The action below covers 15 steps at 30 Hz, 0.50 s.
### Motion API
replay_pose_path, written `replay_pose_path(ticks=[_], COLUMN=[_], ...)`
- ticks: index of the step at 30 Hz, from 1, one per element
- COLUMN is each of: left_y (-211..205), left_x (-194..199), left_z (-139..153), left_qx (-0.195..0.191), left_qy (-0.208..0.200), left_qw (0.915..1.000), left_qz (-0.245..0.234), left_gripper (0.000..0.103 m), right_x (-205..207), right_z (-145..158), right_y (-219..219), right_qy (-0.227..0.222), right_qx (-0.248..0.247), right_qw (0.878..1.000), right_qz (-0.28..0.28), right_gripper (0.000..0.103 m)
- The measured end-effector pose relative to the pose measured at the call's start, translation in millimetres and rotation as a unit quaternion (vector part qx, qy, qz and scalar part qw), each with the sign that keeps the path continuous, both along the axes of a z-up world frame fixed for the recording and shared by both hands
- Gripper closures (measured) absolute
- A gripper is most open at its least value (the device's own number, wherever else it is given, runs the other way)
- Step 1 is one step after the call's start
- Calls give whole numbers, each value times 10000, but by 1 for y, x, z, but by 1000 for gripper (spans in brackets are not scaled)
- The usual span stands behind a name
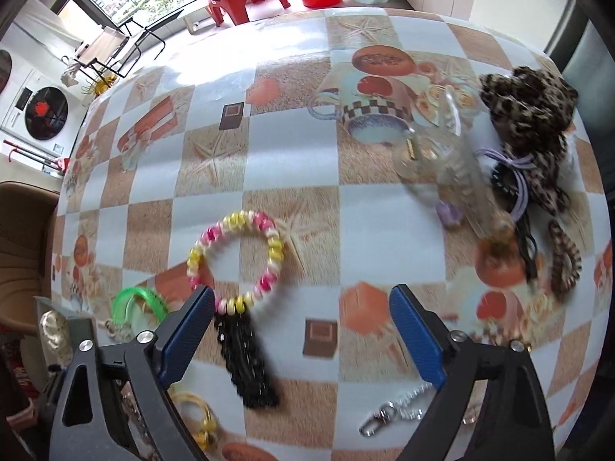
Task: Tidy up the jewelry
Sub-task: 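Grasp the green bangle with the left tool while the right grasps the beaded bracelet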
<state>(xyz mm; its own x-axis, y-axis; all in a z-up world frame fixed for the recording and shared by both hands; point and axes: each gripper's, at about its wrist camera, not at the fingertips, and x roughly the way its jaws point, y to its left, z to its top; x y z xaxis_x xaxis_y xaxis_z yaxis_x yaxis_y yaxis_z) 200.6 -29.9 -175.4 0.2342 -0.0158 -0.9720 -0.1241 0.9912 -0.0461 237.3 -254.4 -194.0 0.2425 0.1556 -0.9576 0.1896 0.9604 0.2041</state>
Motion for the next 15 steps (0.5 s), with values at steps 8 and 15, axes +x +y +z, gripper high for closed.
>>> replay_pose_path(ticks=[8,15], left_y=[-10,-27], left_x=[3,0], left_z=[-6,-1], left_qx=[158,188], left_qy=[90,-18], left_qw=[9998,9998], left_qz=[87,-42], left_gripper=[39,68], right_x=[11,8], right_z=[-10,-5], right_y=[25,48], right_qy=[-68,-292], right_qx=[-723,-988], right_qw=[9966,9914], right_qz=[383,812], right_gripper=[21,45])
